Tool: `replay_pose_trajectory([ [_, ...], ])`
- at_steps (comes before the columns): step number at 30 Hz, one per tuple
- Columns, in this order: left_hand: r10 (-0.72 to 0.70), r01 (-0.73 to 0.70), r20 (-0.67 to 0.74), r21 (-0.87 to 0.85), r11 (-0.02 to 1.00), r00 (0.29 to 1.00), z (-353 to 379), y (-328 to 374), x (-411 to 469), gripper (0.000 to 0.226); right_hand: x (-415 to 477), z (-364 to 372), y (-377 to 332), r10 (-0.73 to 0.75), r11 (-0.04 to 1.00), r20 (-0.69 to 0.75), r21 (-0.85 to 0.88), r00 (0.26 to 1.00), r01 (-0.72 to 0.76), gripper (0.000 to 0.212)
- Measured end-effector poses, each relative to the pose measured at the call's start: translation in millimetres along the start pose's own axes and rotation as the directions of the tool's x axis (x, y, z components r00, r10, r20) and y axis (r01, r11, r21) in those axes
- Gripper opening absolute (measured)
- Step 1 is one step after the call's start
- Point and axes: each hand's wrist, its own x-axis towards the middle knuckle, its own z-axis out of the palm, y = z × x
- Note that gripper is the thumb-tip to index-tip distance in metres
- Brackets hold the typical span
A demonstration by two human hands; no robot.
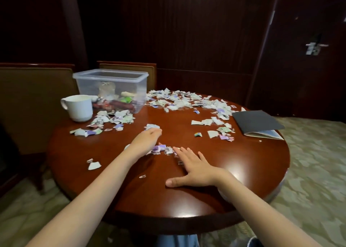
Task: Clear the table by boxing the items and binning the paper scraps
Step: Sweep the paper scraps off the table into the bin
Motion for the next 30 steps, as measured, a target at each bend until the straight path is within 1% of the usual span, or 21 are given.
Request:
replay_pose_trajectory([
  [1,0.035,-0.034,-0.03,0.049,0.998,0.999,-6,-9,0,0.043,6,2,-6,0.002,1.0,-0.028,-0.005,1.0,-0.002,0.1],
  [2,0.034,-0.03,-0.046,0.075,0.997,0.998,-12,-19,-1,0.042,12,5,-11,0.005,1.0,-0.05,-0.006,0.999,-0.005,0.099],
  [4,-0.024,0.033,-0.069,0.131,0.991,0.997,-24,-40,-2,0.045,23,7,-20,0.009,1.0,-0.075,0.009,0.997,-0.009,0.101],
  [5,-0.058,0.075,-0.094,0.192,0.979,0.994,-30,-49,-4,0.047,29,8,-25,0.008,1.0,-0.076,0.016,0.997,-0.007,0.102],
  [8,-0.112,0.207,-0.24,0.415,0.886,0.964,-48,-70,-13,0.052,43,7,-37,-0.013,1.0,-0.051,0.026,0.999,0.015,0.106],
  [10,-0.159,0.295,-0.303,0.48,0.826,0.94,-57,-81,-20,0.056,48,7,-45,-0.045,0.997,-0.028,0.068,0.999,0.047,0.109],
  [13,-0.275,0.392,-0.29,0.515,0.762,0.917,-61,-98,-26,0.066,50,12,-55,-0.102,0.989,-0.016,0.107,0.995,0.103,0.113],
  [14,-0.282,0.39,-0.276,0.523,0.758,0.919,-62,-102,-23,0.07,51,14,-58,-0.11,0.989,-0.022,0.096,0.994,0.112,0.114],
  [16,-0.244,0.35,-0.261,0.534,0.77,0.934,-65,-107,-13,0.073,54,19,-63,-0.1,0.992,-0.053,0.065,0.994,0.104,0.113],
  [18,-0.228,0.344,-0.275,0.527,0.777,0.934,-70,-109,1,0.073,60,23,-68,-0.069,0.997,-0.101,0.038,0.992,0.073,0.11],
  [22,-0.254,0.416,-0.365,0.491,0.765,0.896,-80,-115,32,0.074,79,26,-76,-0.005,1.0,-0.191,0.006,0.982,0.006,0.105],
  [27,-0.336,0.522,-0.434,0.439,0.731,0.836,-92,-123,63,0.081,104,23,-70,0.109,0.994,-0.236,0.033,0.966,-0.104,0.103],
  [30,-0.352,0.542,-0.44,0.447,0.712,0.826,-98,-125,77,0.084,119,17,-63,0.136,0.991,-0.255,0.031,0.957,-0.132,0.104],
])
